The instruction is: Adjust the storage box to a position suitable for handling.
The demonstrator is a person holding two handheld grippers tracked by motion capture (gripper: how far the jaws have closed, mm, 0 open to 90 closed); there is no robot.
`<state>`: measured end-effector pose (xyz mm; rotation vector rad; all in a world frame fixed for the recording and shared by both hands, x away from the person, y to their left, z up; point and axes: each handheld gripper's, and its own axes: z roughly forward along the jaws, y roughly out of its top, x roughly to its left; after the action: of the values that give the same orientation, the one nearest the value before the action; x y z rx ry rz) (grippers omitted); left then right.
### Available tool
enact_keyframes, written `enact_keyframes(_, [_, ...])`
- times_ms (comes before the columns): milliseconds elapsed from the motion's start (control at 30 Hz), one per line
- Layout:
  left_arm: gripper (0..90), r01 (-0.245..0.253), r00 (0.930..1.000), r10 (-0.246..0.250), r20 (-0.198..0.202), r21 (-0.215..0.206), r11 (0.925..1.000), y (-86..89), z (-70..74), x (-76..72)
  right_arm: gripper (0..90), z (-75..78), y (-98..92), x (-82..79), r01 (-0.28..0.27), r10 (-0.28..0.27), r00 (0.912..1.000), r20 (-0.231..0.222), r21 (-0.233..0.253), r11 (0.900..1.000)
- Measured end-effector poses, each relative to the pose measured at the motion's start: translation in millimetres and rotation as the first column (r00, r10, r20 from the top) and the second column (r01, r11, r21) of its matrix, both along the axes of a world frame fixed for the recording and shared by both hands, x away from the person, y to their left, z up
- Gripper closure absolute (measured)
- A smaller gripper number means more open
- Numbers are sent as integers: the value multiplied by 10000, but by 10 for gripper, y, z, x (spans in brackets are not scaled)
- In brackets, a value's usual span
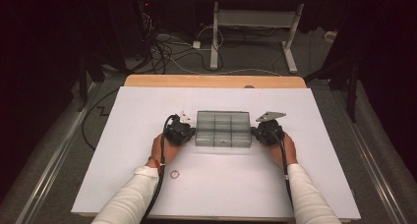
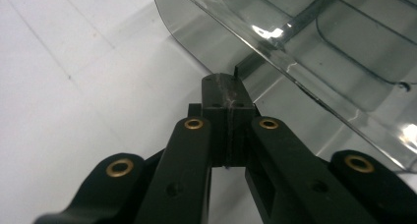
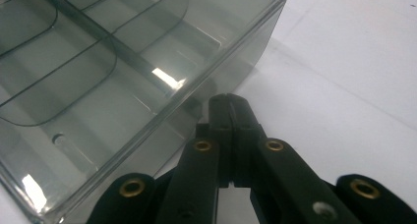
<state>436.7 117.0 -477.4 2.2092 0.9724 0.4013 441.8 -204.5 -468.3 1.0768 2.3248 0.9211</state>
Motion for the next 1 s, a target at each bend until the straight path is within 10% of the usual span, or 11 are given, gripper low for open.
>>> enact_keyframes(533, [881, 368, 9991, -369, 219, 43, 9993, 251, -25, -430, 900, -9, 204, -348, -553, 552, 9985, 37, 85, 9984])
enact_keyframes(1000, [880, 376, 9988, -375, 316, -22, 9993, 330, -41, -489, 900, -29, 272, -464, -851, 849, 9963, -97, -147, 9963])
